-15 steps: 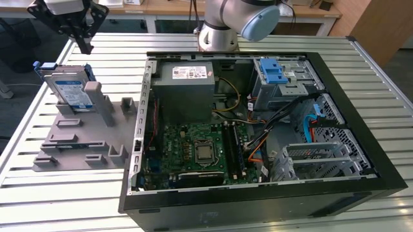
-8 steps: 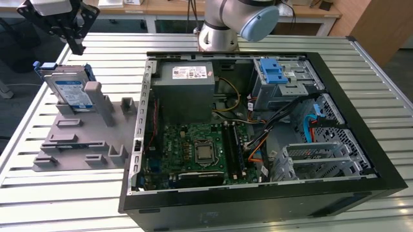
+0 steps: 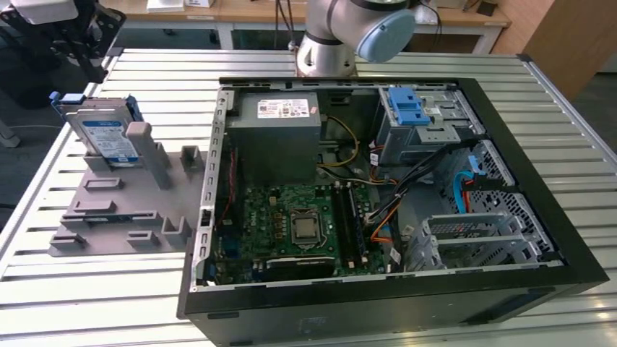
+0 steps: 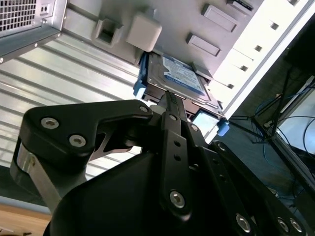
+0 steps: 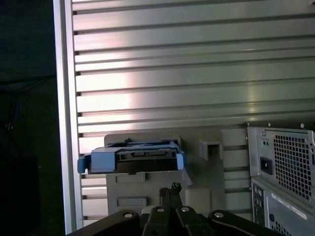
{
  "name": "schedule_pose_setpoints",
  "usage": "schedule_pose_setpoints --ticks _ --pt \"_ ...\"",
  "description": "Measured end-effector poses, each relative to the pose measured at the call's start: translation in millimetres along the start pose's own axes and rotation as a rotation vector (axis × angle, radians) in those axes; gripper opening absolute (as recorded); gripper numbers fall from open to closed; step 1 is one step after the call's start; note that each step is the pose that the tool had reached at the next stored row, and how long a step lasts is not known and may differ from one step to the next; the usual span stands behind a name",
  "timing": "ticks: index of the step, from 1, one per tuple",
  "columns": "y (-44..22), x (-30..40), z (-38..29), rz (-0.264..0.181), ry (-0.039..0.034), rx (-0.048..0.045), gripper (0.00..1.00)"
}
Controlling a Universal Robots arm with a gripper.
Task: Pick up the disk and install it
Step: 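Reach for the disk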
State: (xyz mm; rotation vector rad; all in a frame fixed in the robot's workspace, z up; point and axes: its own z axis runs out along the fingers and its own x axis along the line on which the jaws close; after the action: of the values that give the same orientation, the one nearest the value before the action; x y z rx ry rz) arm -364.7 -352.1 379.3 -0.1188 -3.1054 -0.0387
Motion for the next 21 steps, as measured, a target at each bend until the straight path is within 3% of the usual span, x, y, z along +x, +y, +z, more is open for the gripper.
schedule_pose_setpoints --ticks 6,14,21 --pt "-1.1 16.8 1.4 0.000 0.0000 0.0000 0.11" --pt "-1.3 21.0 1.6 0.000 0.0003 0.0001 0.11" --pt "-1.6 35.0 2.7 0.000 -0.0001 0.0000 0.11"
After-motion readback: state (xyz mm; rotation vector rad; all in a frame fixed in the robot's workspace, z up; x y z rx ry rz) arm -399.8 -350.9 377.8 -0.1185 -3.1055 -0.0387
